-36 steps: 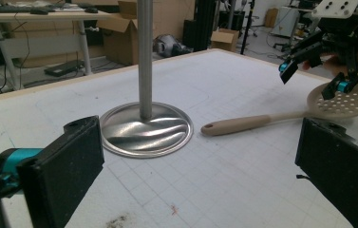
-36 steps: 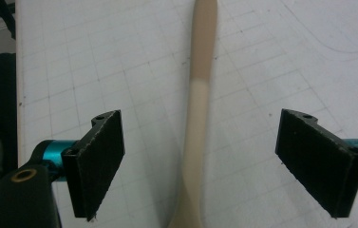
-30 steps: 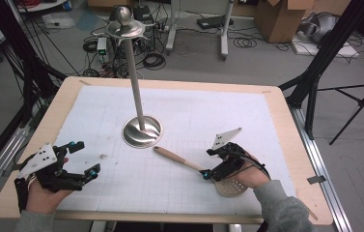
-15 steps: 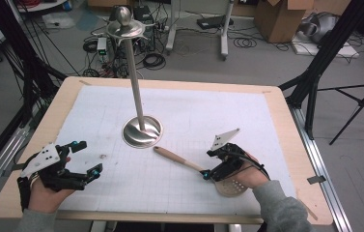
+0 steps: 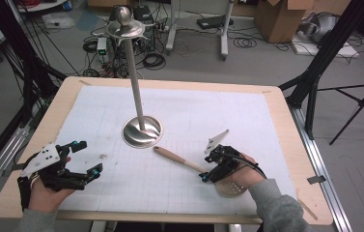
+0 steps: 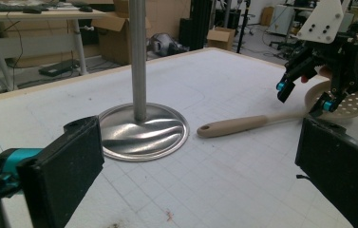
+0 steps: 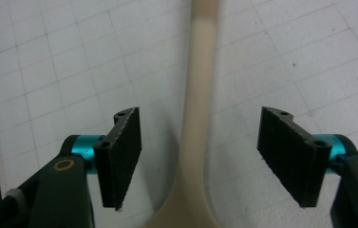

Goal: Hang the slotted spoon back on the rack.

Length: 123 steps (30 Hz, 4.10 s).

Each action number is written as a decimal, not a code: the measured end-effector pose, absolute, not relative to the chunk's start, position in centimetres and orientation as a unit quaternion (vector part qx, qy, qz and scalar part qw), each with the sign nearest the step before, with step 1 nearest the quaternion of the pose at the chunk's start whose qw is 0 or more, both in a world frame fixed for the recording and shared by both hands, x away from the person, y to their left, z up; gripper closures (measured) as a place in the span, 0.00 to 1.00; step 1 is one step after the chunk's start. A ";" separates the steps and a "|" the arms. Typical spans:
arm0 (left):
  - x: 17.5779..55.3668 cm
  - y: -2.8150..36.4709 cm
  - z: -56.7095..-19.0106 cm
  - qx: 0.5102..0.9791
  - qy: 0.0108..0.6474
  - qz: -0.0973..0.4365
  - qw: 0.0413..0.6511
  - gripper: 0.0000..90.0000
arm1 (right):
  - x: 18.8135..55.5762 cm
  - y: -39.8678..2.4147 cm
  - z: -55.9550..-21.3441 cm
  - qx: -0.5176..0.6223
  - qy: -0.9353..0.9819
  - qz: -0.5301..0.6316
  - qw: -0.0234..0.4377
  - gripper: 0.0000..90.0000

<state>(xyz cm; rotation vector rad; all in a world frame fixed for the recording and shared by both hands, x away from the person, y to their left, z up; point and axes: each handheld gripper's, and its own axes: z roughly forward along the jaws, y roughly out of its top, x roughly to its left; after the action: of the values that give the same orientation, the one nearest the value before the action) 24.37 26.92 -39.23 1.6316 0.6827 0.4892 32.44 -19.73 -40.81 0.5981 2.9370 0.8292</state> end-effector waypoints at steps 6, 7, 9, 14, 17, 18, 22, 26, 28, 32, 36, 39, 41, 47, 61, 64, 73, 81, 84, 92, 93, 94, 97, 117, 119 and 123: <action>24.4 27.0 -39.3 0.707 0.297 0.212 0.607 0.03 | 32.3 -19.3 -41.1 0.189 0.952 0.240 0.025 0.47; 24.4 27.0 -39.3 0.707 0.297 0.212 0.607 0.03 | 32.3 -19.2 -41.2 0.190 0.953 0.236 0.025 0.49; 24.4 27.0 -39.3 0.707 0.297 0.212 0.606 0.03 | 32.2 -19.1 -41.2 0.192 0.954 0.229 0.024 0.53; 24.4 27.0 -39.3 0.706 0.297 0.212 0.607 0.03 | 32.0 -18.8 -41.4 0.181 0.960 0.210 0.037 0.66; 24.4 27.0 -39.3 0.705 0.298 0.212 0.608 0.03 | 32.0 -18.8 -41.4 0.183 0.960 0.210 0.037 0.71; 24.4 27.0 -39.3 0.705 0.299 0.212 0.607 0.03 | 32.0 -18.9 -41.4 0.183 0.960 0.210 0.038 0.72; 24.4 27.0 -39.3 0.707 0.297 0.212 0.606 0.03 | 31.8 -18.7 -41.4 0.179 0.960 0.212 0.043 0.80; 24.4 26.9 -39.3 0.706 0.298 0.212 0.606 0.03 | 31.7 -18.8 -41.5 0.182 0.957 0.221 0.044 0.82; 24.4 26.9 -39.3 0.707 0.298 0.212 0.605 0.03 | 31.7 -18.8 -41.5 0.186 0.957 0.221 0.042 0.83; 24.4 26.9 -39.3 0.708 0.297 0.211 0.605 0.03 | 31.7 -18.8 -41.4 0.185 0.956 0.222 0.040 0.86; 24.4 27.0 -39.3 0.707 0.298 0.212 0.606 0.03 | 31.6 -18.6 -41.4 0.173 0.959 0.222 0.045 0.87; 24.3 27.0 -39.3 0.705 0.299 0.213 0.606 0.03 | 31.7 -18.8 -41.4 0.172 0.958 0.227 0.038 0.87; 24.3 27.1 -39.3 0.705 0.299 0.213 0.606 0.03 | 31.7 -18.8 -41.4 0.175 0.957 0.230 0.037 0.87; 24.2 27.2 -39.2 0.704 0.300 0.215 0.606 0.03 | 31.8 -19.2 -40.8 0.178 0.949 0.257 0.030 0.87; 24.1 27.2 -39.2 0.705 0.299 0.215 0.606 0.03 | 32.0 -21.0 -39.1 0.182 0.922 0.341 0.028 0.87; 24.1 27.2 -39.2 0.705 0.299 0.215 0.606 0.03 | 31.9 -21.3 -38.7 0.184 0.915 0.358 0.028 0.87; 24.1 27.3 -39.2 0.705 0.299 0.215 0.606 0.03 | 32.0 -22.3 -37.5 0.192 0.892 0.407 0.032 0.87; 24.0 27.3 -39.2 0.704 0.301 0.215 0.606 0.03 | 32.1 -23.1 -36.3 0.189 0.872 0.449 0.040 0.87; 24.0 27.3 -39.2 0.703 0.302 0.216 0.607 0.03 | 32.1 -23.4 -35.6 0.191 0.863 0.466 0.041 0.87; 23.9 27.5 -39.1 0.702 0.301 0.217 0.608 0.03 | 32.2 -24.3 -34.1 0.189 0.837 0.511 0.045 0.87; 23.9 27.5 -39.1 0.703 0.301 0.217 0.607 0.03 | 32.2 -24.4 -33.9 0.188 0.835 0.516 0.044 0.87; 23.9 27.5 -39.1 0.703 0.300 0.218 0.607 0.03 | 32.2 -24.5 -33.7 0.186 0.832 0.521 0.044 0.87; 23.9 27.5 -39.1 0.703 0.300 0.218 0.607 0.03 | 32.3 -24.8 -33.3 0.185 0.826 0.531 0.048 0.87; 23.8 27.5 -39.1 0.700 0.301 0.218 0.610 0.03 | 33.1 -25.2 -30.8 0.195 0.781 0.590 0.064 0.87; 23.8 27.5 -39.1 0.700 0.300 0.218 0.610 0.03 | 33.2 -25.0 -30.5 0.194 0.779 0.592 0.070 0.87; 23.7 27.6 -39.0 0.700 0.300 0.219 0.609 0.03 | 33.2 -24.5 -29.9 0.196 0.776 0.594 0.081 0.87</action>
<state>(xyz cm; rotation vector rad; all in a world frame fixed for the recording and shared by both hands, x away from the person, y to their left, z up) 23.75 27.65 -39.05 1.6175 0.6933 0.5055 33.22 -24.51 -29.93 0.5872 2.3179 1.7767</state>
